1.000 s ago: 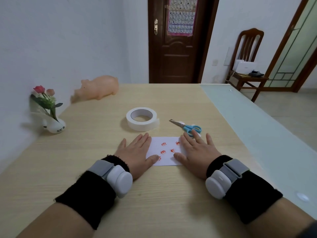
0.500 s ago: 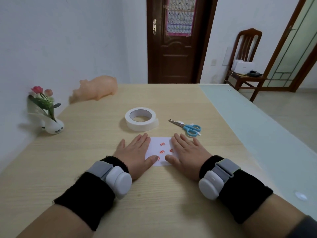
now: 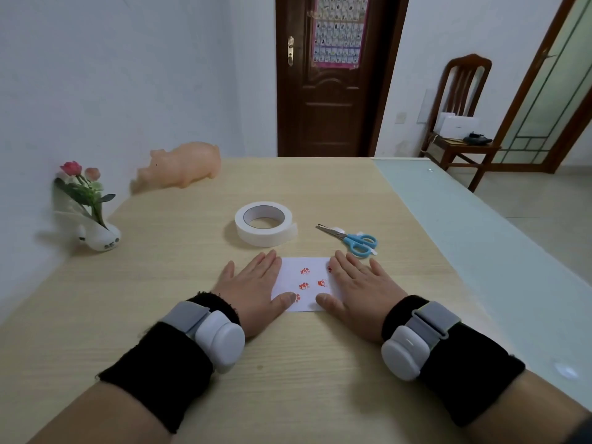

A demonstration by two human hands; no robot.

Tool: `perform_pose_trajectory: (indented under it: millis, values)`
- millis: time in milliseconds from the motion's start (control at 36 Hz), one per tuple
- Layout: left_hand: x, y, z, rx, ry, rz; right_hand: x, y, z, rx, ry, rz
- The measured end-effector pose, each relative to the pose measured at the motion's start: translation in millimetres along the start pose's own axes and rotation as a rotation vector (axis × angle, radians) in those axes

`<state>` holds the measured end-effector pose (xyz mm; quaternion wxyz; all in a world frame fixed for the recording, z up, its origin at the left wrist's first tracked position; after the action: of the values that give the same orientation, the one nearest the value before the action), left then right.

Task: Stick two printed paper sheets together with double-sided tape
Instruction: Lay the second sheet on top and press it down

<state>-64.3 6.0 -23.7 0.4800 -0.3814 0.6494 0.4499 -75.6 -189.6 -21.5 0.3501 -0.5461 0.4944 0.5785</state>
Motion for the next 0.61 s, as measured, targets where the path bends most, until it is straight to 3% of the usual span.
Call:
perform_pose_trajectory:
  millis: [611]
  values:
    - [-5,9,32,0.07,0.021,0.081,-1,4,-13,-0.012,-0.042,0.052]
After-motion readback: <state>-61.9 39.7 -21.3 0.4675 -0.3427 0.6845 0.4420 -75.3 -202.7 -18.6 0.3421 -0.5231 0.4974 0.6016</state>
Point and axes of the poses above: each hand's wrist, its own y-axis away from the middle knuckle, its own x-axis out of the palm, z = x × y, the point moved 2 cm from there along -y, towards the middle knuckle, and after that the axes turned 5 degrees about y, right-handed, at the moved point
